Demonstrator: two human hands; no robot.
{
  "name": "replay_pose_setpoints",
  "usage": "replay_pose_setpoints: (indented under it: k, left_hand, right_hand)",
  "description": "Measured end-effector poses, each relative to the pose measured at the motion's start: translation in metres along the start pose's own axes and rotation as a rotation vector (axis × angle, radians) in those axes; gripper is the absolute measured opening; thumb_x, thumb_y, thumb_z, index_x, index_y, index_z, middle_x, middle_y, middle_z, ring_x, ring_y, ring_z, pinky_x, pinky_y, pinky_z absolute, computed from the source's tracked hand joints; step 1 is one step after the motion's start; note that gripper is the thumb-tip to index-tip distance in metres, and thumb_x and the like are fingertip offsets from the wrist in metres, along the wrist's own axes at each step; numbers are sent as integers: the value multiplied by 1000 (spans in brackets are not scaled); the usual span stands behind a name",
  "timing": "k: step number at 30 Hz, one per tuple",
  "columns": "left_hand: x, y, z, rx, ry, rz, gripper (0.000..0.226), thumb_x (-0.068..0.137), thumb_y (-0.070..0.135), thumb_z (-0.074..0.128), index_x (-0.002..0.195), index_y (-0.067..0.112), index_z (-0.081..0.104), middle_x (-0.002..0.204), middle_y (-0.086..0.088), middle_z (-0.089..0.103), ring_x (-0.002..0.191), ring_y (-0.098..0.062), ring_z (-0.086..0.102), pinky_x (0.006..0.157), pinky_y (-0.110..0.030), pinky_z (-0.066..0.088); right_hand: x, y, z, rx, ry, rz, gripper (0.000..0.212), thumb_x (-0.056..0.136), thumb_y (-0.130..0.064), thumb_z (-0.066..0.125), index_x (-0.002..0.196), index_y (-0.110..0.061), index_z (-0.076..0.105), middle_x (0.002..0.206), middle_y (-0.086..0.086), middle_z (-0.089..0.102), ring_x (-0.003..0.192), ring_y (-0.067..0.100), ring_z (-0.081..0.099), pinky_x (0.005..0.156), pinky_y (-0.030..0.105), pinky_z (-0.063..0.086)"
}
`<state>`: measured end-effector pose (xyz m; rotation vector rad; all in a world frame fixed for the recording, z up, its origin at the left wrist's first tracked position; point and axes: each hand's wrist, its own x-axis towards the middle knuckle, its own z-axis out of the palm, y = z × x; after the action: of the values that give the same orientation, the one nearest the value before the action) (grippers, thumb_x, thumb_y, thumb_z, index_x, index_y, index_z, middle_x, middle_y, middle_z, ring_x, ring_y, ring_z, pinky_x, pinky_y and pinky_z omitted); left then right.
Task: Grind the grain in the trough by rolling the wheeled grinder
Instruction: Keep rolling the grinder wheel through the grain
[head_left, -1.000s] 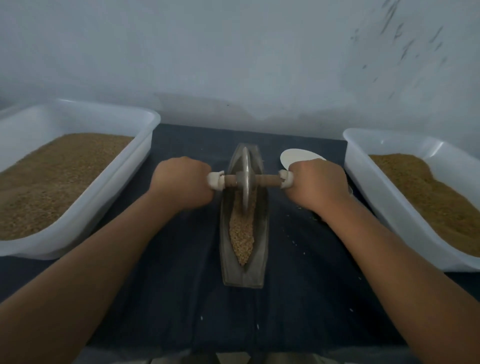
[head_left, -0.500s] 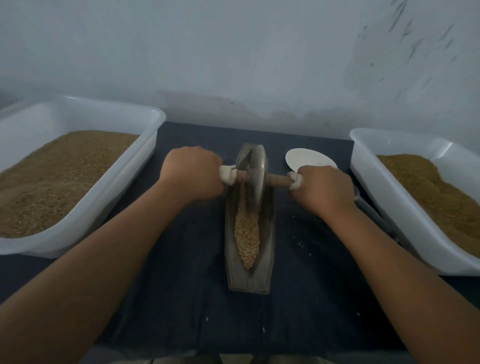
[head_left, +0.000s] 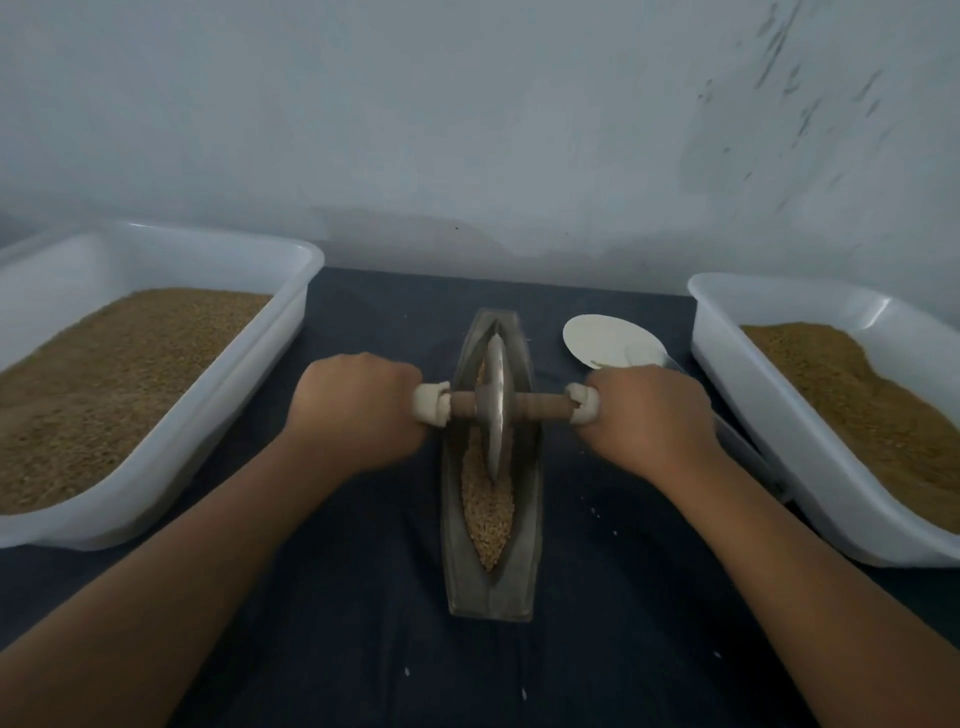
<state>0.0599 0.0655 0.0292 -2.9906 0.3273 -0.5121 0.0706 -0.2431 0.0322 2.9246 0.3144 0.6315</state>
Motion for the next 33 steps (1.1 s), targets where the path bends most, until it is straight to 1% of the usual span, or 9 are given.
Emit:
replay_pose_setpoints:
  k: [3, 6, 13, 18, 20, 24, 28, 30, 33]
  left_hand:
    - [24, 1, 4, -72, -29, -58, 30, 81, 54, 59, 68, 28, 50, 65, 10, 55, 55, -11, 50, 51, -26, 31]
    - [23, 1, 1, -94, -52, -64, 28, 82, 52, 59, 69, 28, 53, 66, 11, 56, 58, -11, 52, 51, -27, 32]
    - [-34, -4, -8, 38, 68, 101, 39, 75, 57, 66, 62, 34, 36, 53, 14, 42, 46, -4, 38, 47, -23, 21]
    - [12, -1, -4, -42, -50, -20, 31, 82, 57, 61, 69, 30, 52, 65, 11, 55, 57, -12, 51, 54, -28, 36]
    - [39, 1, -6, -90, -118, -68, 30, 82, 55, 60, 72, 27, 58, 72, 9, 60, 67, -19, 59, 62, -32, 44]
    - [41, 7, -15, -58, -134, -37, 25, 78, 51, 59, 71, 27, 58, 71, 8, 58, 66, -18, 59, 62, -32, 46]
    - [-5, 3, -21, 68, -52, 107, 24, 78, 51, 59, 67, 32, 48, 60, 11, 52, 52, -8, 47, 49, -25, 29]
    - [-23, 0, -20, 83, -4, 161, 29, 75, 52, 60, 63, 33, 43, 54, 11, 47, 47, -7, 42, 47, -23, 22]
    - [-10, -2, -15, 31, -40, 117, 31, 78, 56, 58, 63, 32, 47, 56, 10, 50, 48, -9, 46, 47, -24, 25]
  right_hand:
    - [20, -5, 4, -38, 106, 17, 46, 96, -57, 46, 65, -22, 48, 54, -7, 38, 47, 9, 26, 49, 23, 13]
    - [27, -2, -2, -37, 82, -32, 43, 95, -53, 48, 67, -20, 52, 62, -4, 48, 56, 19, 45, 51, 27, 22]
    - [-9, 13, -26, 254, -456, -69, 50, 55, -69, 39, 67, -26, 61, 64, -10, 64, 58, 7, 59, 54, 37, 51]
    - [4, 1, 4, -28, 40, -25, 50, 88, -64, 33, 69, -24, 55, 55, -6, 44, 50, 19, 41, 47, 24, 20]
    - [22, -2, 6, -65, 168, -12, 49, 95, -56, 36, 68, -19, 55, 55, -5, 40, 49, 23, 37, 49, 24, 15]
    - [37, 2, 3, 36, -44, 33, 35, 90, -49, 51, 71, -21, 58, 67, -5, 56, 65, 24, 55, 56, 30, 38]
    - [-6, 12, -10, 155, -400, -56, 45, 73, -66, 36, 73, -28, 59, 71, -9, 60, 73, 15, 63, 66, 37, 54]
    - [-23, 16, -19, 244, -452, -75, 48, 61, -71, 39, 70, -29, 62, 66, -10, 63, 65, 7, 61, 59, 34, 51]
    - [-19, 11, -14, 198, -328, -29, 53, 66, -73, 31, 70, -29, 60, 64, -9, 61, 62, 10, 58, 52, 30, 39]
